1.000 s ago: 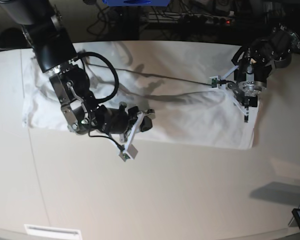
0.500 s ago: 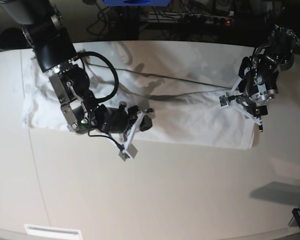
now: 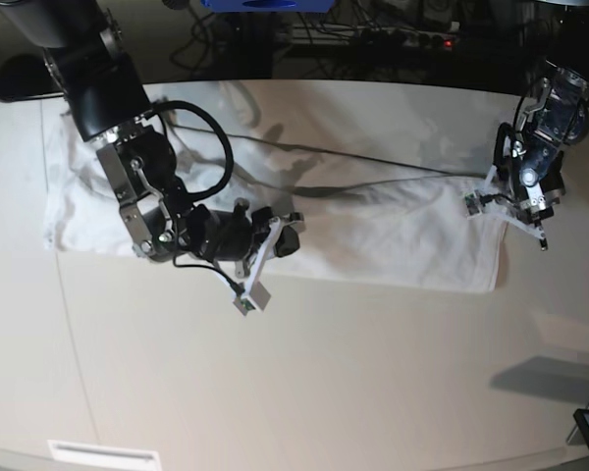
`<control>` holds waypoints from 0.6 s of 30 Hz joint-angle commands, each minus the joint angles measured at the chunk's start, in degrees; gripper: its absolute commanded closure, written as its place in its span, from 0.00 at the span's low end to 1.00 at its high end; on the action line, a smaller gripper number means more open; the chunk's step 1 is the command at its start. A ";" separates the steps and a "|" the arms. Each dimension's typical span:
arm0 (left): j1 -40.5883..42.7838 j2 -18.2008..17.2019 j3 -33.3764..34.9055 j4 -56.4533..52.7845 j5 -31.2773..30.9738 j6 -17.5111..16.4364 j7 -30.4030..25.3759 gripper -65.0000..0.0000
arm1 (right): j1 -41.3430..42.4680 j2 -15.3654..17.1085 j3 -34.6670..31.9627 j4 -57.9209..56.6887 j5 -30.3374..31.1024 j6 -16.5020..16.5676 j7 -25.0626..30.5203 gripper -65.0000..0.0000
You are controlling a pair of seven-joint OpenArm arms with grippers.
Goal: Fold the T-shirt properly
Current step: 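Lower the left gripper onto the strip's end and grasp its edge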
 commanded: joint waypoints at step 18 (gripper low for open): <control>-0.98 21.73 -27.80 1.86 -4.50 0.42 -1.78 0.67 | -2.55 3.56 4.80 6.09 0.75 0.25 0.58 0.97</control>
